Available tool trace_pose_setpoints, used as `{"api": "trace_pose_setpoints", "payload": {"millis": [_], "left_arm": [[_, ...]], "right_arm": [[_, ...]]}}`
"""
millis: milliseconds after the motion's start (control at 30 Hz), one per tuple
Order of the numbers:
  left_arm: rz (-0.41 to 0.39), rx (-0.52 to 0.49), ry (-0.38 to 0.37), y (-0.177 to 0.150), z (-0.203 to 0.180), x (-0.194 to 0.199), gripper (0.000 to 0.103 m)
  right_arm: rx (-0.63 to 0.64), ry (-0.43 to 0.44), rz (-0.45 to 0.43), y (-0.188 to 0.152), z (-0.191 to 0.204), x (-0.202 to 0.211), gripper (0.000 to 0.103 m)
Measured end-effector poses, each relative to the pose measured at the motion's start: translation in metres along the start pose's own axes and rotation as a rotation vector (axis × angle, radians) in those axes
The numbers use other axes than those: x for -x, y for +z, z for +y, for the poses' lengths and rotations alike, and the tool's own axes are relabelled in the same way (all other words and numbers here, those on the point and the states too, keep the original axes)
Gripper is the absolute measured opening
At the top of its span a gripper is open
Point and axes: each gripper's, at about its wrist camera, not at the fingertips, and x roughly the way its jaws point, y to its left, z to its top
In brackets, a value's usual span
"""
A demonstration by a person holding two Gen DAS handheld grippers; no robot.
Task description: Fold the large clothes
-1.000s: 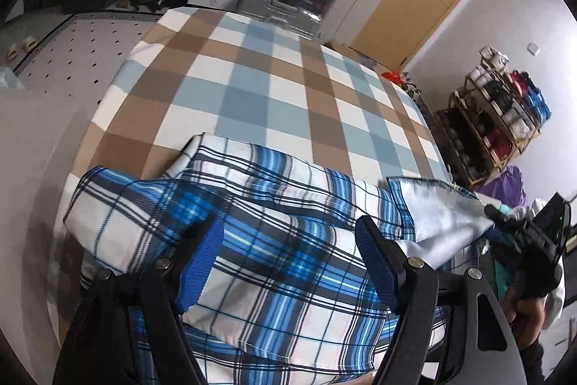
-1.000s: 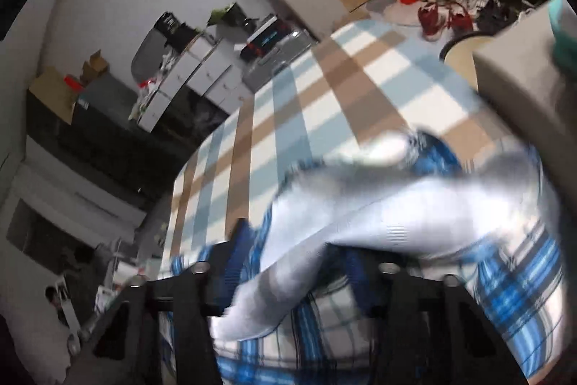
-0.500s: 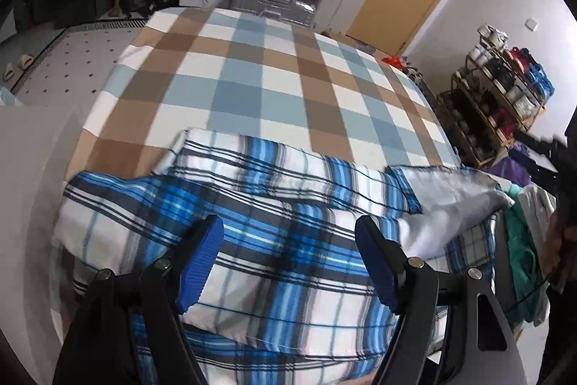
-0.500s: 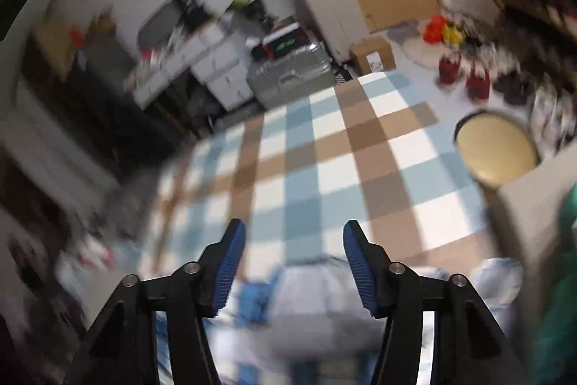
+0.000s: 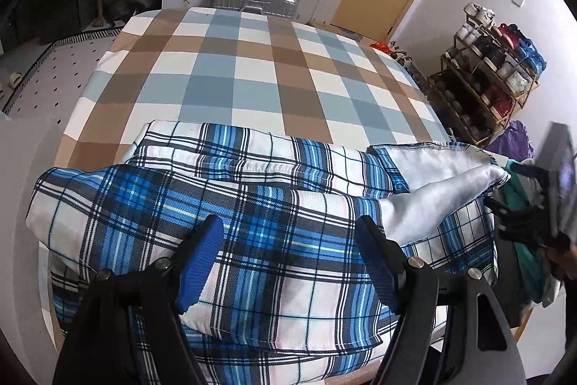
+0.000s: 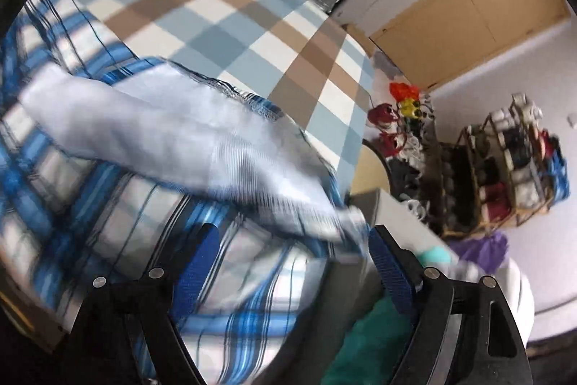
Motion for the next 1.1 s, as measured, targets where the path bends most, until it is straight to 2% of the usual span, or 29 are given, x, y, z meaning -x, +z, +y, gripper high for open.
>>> {"api": "trace_pose_setpoints", "payload": {"millis": [33, 100, 133, 167, 200, 233, 300, 433, 500, 533, 600, 633, 700, 733, 800, 867, 900, 967, 1033, 1100], "left_arm": [[-0.001, 0.002, 0.001, 0.000, 0.000, 0.000, 0.071], [-0.003, 0.004, 0.004, 0.000, 0.000, 0.000, 0.071], [-0.005, 0.000, 0.003, 0.000, 0.000, 0.000, 0.071], [-0.008, -0.001, 0.006, 0.000, -0.001, 0.000, 0.071], [-0.009, -0.003, 0.010, 0.001, -0.001, 0.000, 0.071], [-0.009, -0.008, 0.013, 0.002, -0.002, -0.001, 0.071], [-0.006, -0.011, 0.014, 0.002, -0.003, -0.002, 0.071], [0.009, -0.013, 0.009, 0.003, -0.006, -0.008, 0.071], [0.012, -0.018, 0.017, 0.002, -0.008, -0.009, 0.071], [0.012, -0.022, 0.019, 0.002, -0.008, -0.009, 0.071], [0.004, -0.028, 0.033, 0.002, -0.009, -0.008, 0.071], [0.003, -0.030, 0.040, 0.002, -0.009, -0.008, 0.071], [0.001, -0.027, 0.051, 0.002, -0.007, -0.007, 0.071], [0.002, -0.018, 0.051, 0.003, -0.005, -0.007, 0.071], [0.002, -0.006, 0.046, 0.004, -0.001, -0.005, 0.071], [-0.006, 0.008, 0.049, 0.005, 0.003, 0.000, 0.071], [-0.011, 0.015, 0.050, 0.006, 0.005, 0.001, 0.071], [-0.025, 0.045, 0.043, 0.008, 0.012, 0.006, 0.071], [-0.028, 0.075, 0.028, 0.008, 0.017, 0.009, 0.071], [-0.026, 0.098, 0.017, 0.008, 0.021, 0.010, 0.071]], "right_arm": [[0.017, 0.016, 0.013, 0.006, 0.000, -0.006, 0.082], [0.006, 0.074, -0.022, 0.017, -0.006, -0.008, 0.074], [-0.035, 0.120, -0.045, 0.023, -0.015, -0.007, 0.053], [-0.082, 0.161, -0.050, 0.026, -0.022, -0.005, 0.024], [-0.165, 0.220, -0.054, 0.031, -0.035, -0.008, 0.011], [-0.232, 0.270, -0.065, 0.034, -0.045, -0.011, 0.005], [-0.310, 0.309, -0.076, 0.038, -0.054, -0.020, 0.007], [-0.373, 0.290, -0.036, 0.042, -0.054, -0.042, 0.006], [-0.380, 0.237, -0.038, 0.050, -0.056, -0.045, 0.006], [-0.384, 0.199, -0.050, 0.052, -0.058, -0.043, 0.010], [-0.401, 0.046, -0.050, 0.059, -0.068, -0.042, 0.017], [-0.419, -0.003, -0.056, 0.060, -0.074, -0.040, 0.024], [-0.451, -0.043, -0.066, 0.060, -0.085, -0.034, 0.030], [-0.489, -0.035, -0.082, 0.059, -0.093, -0.026, 0.032], [-0.545, 0.078, -0.148, 0.053, -0.099, -0.004, 0.042], [-0.519, 0.185, -0.190, 0.049, -0.087, 0.017, 0.069], [-0.487, 0.228, -0.202, 0.049, -0.078, 0.024, 0.073], [-0.355, 0.293, -0.223, 0.047, -0.041, 0.044, 0.075], [-0.229, 0.338, -0.202, 0.047, -0.004, 0.051, 0.076], [-0.131, 0.338, -0.154, 0.049, 0.031, 0.049, 0.076]]}}
